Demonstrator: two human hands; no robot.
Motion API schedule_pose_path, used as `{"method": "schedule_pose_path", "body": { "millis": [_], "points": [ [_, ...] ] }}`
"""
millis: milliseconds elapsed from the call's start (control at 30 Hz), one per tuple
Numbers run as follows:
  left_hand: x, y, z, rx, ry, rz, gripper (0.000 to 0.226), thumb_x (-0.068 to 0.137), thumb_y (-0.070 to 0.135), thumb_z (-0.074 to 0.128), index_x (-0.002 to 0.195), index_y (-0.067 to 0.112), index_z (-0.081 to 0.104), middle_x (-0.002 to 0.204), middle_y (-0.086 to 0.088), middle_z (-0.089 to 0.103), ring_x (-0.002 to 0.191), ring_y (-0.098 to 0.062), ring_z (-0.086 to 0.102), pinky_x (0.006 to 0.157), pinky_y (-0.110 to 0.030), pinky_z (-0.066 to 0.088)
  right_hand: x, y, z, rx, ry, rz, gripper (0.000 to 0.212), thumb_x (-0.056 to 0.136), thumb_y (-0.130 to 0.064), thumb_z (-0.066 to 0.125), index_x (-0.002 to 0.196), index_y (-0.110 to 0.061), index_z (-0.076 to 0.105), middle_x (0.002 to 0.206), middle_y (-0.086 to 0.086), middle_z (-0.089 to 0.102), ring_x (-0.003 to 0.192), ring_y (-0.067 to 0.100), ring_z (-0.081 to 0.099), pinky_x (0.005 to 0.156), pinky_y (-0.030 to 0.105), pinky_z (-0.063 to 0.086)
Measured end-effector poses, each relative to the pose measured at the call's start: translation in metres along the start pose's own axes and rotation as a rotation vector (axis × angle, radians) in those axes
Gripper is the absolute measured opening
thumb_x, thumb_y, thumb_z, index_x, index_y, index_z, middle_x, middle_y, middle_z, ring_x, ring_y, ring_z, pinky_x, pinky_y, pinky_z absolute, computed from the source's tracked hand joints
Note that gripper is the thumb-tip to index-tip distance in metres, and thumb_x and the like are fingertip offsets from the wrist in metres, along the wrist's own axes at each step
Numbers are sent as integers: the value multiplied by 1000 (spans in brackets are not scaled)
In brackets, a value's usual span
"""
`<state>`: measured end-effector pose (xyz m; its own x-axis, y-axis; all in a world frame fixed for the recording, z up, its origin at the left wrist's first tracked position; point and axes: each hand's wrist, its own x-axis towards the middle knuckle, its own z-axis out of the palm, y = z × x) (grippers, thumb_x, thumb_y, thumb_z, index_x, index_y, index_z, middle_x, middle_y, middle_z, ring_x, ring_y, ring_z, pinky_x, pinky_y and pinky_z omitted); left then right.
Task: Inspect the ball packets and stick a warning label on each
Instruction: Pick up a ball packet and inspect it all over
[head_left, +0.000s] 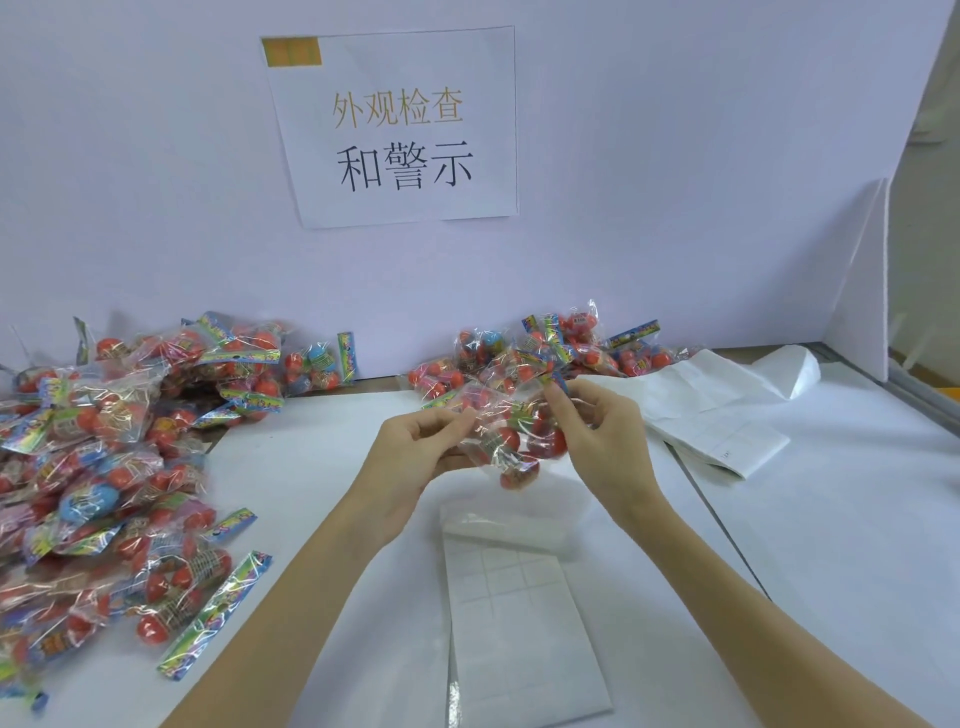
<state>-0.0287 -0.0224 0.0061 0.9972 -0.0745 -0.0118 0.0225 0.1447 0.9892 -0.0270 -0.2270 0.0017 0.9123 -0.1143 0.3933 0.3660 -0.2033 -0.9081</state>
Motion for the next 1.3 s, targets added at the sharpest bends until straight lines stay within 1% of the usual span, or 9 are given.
{"method": "schedule_pose_path", "body": {
  "millis": [133,267,433,600,833,933,1033,1133,1300],
  "points": [
    [0,-5,0,80,114,41,19,99,16,69,89,1,77,92,-14,77,78,-26,76,75,-26,62,3,-2,-2,275,-154,271,29,97,-41,69,110,-15,73,86,1,76,78,14,71,73,23,60],
    [-2,-1,-4,40,30,-37,25,102,20,65,99,-3,74,96,-14,77,81,-26,77,75,-29,63,2,2,-1,401,-189,371,23,95,-17,75,113,-4,72,98,16,78,85,24,71,78,30,63],
    [-3,-4,6,137,-63,9,39,93,43,69,108,9,78,100,-10,76,78,-19,69,71,-32,58,0,2,2,306,-281,399,43,83,-42,80,101,-2,74,88,7,78,77,18,69,74,30,56],
    [1,-8,7,199,84,127,23,98,30,71,81,19,83,81,-1,75,64,-14,66,61,-23,55,-1,-1,2,248,-277,395,37,98,-42,67,94,-9,84,92,11,80,75,15,71,71,26,59],
    [3,-9,5,144,217,231,21,101,24,68,88,12,78,76,-5,76,62,-19,71,62,-23,57,-2,-6,2,312,-329,408,46,106,-49,48,102,-18,81,89,8,79,78,17,74,70,24,59],
    [4,-6,-1,22,242,222,20,104,20,64,97,5,74,88,-11,79,75,-26,78,71,-24,60,-2,-6,-2,301,-465,366,32,102,-39,64,115,-11,71,103,13,79,95,29,77,80,31,62],
    [4,-3,-2,-55,162,128,24,106,21,60,103,0,70,93,-12,79,78,-27,78,70,-28,61,-2,-3,-1,272,-379,351,30,96,-21,75,121,-7,66,103,17,78,86,24,73,77,28,60],
    [3,-5,-2,34,92,68,38,103,39,61,110,3,69,99,-10,75,85,-22,72,76,-35,58,0,-5,-7,194,-414,326,26,93,-26,78,113,-11,70,92,10,76,78,17,65,75,26,55],
    [0,-6,5,159,145,117,20,95,39,71,85,22,78,87,-5,76,83,-15,72,76,-25,58,-2,-6,-7,86,-486,270,29,99,-44,66,110,-19,77,102,19,72,82,14,63,77,28,54]
  ]
}}
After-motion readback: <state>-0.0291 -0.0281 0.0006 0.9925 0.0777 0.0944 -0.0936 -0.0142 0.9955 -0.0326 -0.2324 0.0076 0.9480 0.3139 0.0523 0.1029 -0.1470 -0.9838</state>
